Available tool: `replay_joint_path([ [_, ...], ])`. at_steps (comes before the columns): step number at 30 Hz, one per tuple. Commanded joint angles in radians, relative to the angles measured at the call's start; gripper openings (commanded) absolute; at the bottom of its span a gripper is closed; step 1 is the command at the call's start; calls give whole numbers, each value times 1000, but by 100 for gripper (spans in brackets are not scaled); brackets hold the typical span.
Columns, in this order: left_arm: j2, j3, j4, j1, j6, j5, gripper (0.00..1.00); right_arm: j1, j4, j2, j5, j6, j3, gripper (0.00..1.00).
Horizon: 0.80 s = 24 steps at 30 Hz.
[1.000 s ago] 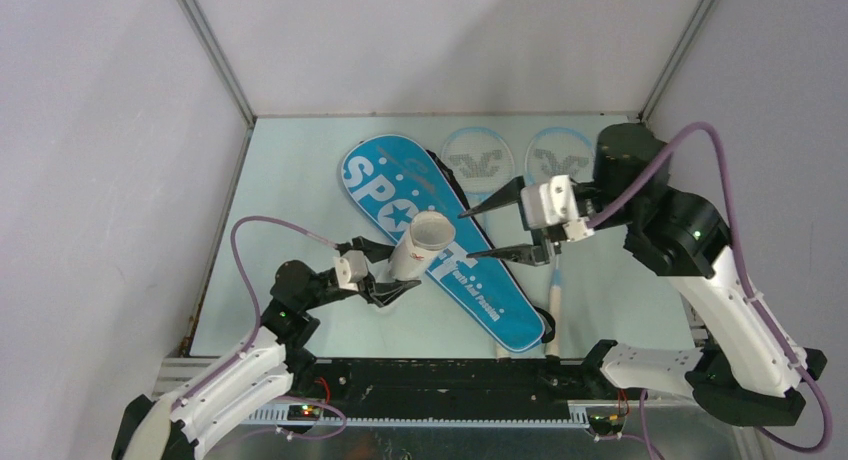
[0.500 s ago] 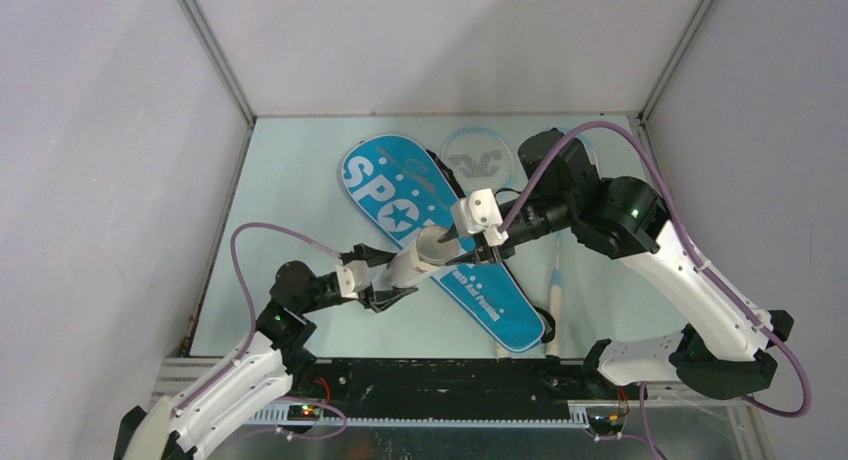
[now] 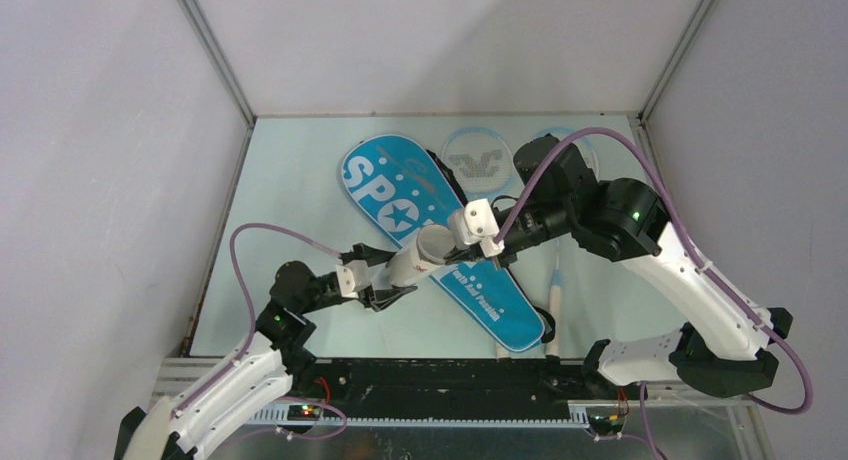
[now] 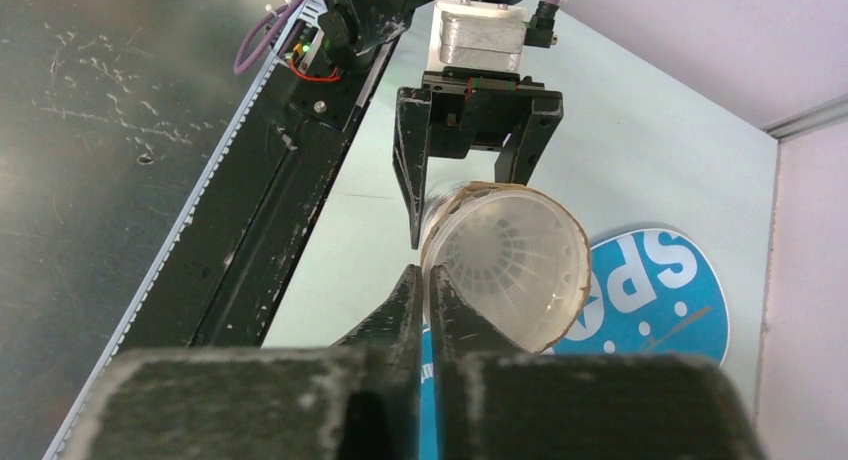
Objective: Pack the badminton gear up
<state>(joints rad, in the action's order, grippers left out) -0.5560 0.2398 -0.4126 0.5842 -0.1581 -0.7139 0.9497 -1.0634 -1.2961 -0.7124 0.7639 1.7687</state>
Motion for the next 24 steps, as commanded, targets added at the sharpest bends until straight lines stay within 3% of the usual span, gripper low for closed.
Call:
replay_joint_path([
  [1, 8, 50, -77, -3, -3, 7, 32, 8, -13, -1, 10, 5, 40, 0],
  [10, 8, 22, -222, -3, 103, 38, 33, 47, 82, 37, 36, -23, 22, 0],
  [15, -24, -17, -408, -3, 215, 44, 33, 59, 205, 8, 81, -85, 29, 0],
  [24, -34, -45, -484, -3, 238, 47, 34, 101, 71, -108, 192, -74, 190, 0],
])
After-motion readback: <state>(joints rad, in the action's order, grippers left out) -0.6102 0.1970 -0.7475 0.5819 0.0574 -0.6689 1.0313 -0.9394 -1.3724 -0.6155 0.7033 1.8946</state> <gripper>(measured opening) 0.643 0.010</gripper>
